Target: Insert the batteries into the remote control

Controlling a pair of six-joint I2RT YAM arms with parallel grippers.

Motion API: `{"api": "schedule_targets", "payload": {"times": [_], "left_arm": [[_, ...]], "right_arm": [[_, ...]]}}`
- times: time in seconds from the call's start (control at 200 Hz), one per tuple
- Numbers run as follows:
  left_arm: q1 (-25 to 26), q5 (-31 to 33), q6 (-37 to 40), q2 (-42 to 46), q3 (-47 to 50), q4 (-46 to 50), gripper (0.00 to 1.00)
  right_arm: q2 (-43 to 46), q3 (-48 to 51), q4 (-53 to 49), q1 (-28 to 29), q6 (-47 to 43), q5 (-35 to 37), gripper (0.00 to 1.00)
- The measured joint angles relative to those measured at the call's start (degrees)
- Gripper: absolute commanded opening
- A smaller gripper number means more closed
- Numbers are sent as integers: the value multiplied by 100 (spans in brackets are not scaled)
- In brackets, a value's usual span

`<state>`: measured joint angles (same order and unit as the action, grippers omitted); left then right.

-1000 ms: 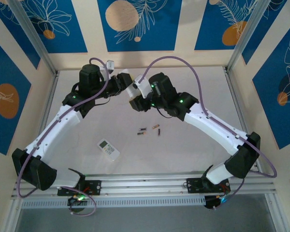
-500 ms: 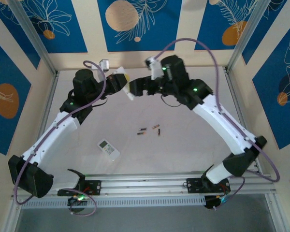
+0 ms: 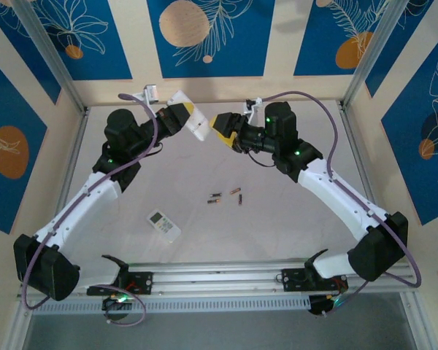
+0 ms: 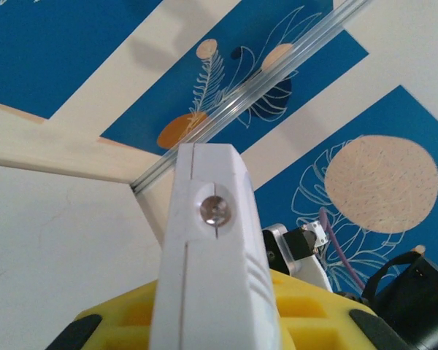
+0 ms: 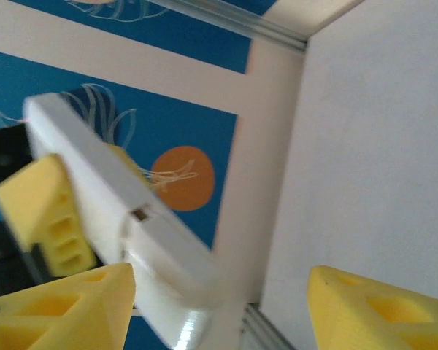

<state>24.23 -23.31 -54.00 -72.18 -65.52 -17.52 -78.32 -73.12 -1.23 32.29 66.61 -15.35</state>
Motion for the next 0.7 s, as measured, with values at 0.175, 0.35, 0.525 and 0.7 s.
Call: {"api": "schedule_targets", "payload": {"times": [0.175, 0.35, 0.525, 0.7], "left_arm": [[0, 28, -269, -39, 57, -225, 6], [0, 116, -463, -72, 81, -404, 6], [-2, 343, -669, -72, 232, -479, 6], [-66, 391, -984, -72, 367, -695, 6]], "right_arm": [[-57, 0, 520, 111, 188, -205, 52], [-190, 0, 588, 146, 221, -245, 39], [-212, 0, 505, 146, 98, -203, 28], [-205, 2, 487, 133, 96, -155, 28]]}}
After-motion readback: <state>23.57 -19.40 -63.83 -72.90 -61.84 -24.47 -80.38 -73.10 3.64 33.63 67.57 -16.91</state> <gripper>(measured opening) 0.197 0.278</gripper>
